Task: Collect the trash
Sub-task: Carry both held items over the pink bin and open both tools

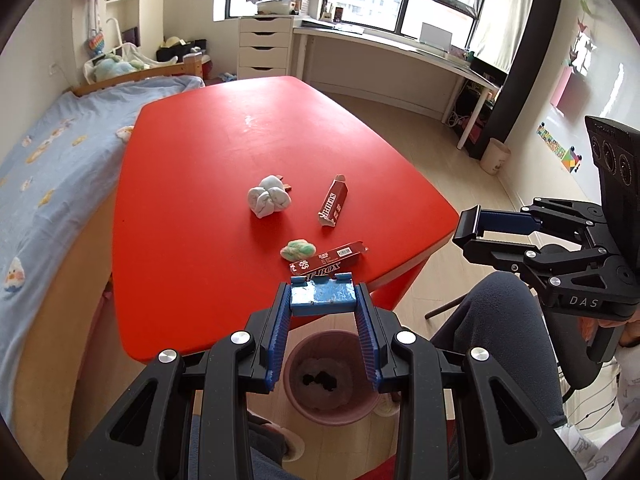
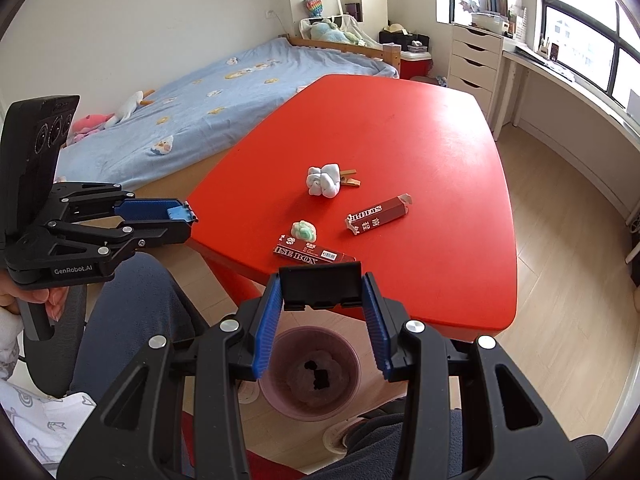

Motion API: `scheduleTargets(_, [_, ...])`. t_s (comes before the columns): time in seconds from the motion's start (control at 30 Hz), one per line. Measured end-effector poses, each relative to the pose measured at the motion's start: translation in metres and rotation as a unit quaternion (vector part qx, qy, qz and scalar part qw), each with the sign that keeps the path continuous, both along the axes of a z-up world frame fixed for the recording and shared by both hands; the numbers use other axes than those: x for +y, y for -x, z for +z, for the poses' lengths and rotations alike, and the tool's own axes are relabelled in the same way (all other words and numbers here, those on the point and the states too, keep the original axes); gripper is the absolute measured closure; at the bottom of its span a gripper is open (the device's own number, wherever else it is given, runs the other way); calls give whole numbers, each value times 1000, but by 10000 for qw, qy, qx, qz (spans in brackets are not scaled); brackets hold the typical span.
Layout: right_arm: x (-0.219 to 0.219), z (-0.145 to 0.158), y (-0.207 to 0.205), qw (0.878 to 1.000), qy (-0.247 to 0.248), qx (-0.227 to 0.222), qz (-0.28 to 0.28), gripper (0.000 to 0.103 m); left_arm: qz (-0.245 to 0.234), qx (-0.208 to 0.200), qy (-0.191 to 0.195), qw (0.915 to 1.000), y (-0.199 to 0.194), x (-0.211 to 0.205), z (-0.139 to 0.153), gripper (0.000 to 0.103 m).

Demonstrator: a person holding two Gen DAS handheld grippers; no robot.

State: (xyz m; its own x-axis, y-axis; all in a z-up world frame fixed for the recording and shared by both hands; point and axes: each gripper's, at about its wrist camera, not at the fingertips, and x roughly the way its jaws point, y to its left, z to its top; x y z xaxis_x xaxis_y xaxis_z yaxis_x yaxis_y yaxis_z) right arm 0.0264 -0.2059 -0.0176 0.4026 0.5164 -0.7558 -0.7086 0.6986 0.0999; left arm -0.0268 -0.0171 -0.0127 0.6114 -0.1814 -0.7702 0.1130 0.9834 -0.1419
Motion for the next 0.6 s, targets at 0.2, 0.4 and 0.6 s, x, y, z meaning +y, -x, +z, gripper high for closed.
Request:
scheduleTargets(0.2, [1,-6,13,9999,36,113,109,63,-91,158,76,9998,10,-5,-8,71])
scheduleTargets(0.4, [-1,-14,20,9995,39,261,163,63,-184,261,147,9994,14,-10,-13,71])
scheduleTargets(0.6, [-1,-15,22,9992,-11,345,221,63,-265,293,193,9990,13,-14,-13,71])
